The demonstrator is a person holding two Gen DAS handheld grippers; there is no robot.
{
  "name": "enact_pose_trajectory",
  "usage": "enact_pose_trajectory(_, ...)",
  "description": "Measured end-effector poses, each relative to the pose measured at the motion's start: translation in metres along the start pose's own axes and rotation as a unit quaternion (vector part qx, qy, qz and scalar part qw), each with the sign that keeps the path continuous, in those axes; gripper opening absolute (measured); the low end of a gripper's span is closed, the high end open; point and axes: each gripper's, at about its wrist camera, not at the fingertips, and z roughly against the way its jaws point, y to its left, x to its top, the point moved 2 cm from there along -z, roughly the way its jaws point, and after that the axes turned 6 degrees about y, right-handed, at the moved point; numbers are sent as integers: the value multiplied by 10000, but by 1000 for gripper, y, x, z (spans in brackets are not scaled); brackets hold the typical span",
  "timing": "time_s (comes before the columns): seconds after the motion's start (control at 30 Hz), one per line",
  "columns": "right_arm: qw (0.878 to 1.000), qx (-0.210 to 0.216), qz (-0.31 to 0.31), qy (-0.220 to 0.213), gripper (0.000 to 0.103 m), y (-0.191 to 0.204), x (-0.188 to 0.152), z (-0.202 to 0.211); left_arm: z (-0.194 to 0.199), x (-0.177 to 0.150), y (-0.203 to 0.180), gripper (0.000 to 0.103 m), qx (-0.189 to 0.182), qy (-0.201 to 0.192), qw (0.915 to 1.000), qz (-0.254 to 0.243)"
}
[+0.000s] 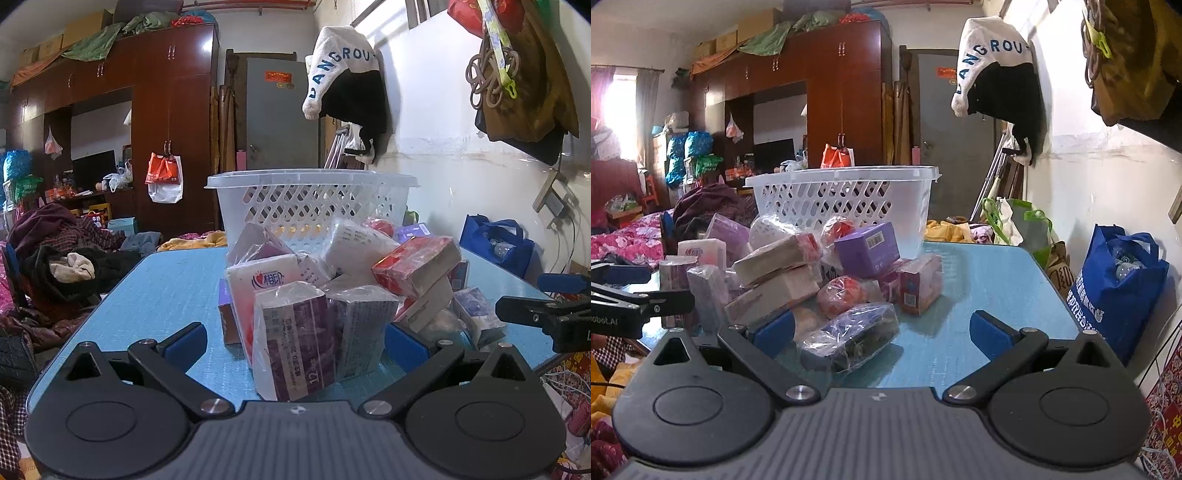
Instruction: Organize objects
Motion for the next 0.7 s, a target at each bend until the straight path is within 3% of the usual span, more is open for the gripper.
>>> enact_pose_trajectory(0.7, 10000, -8, 43, 27, 103, 2, 0, -1, 1, 1, 4, 103, 28, -95, 9999, 35)
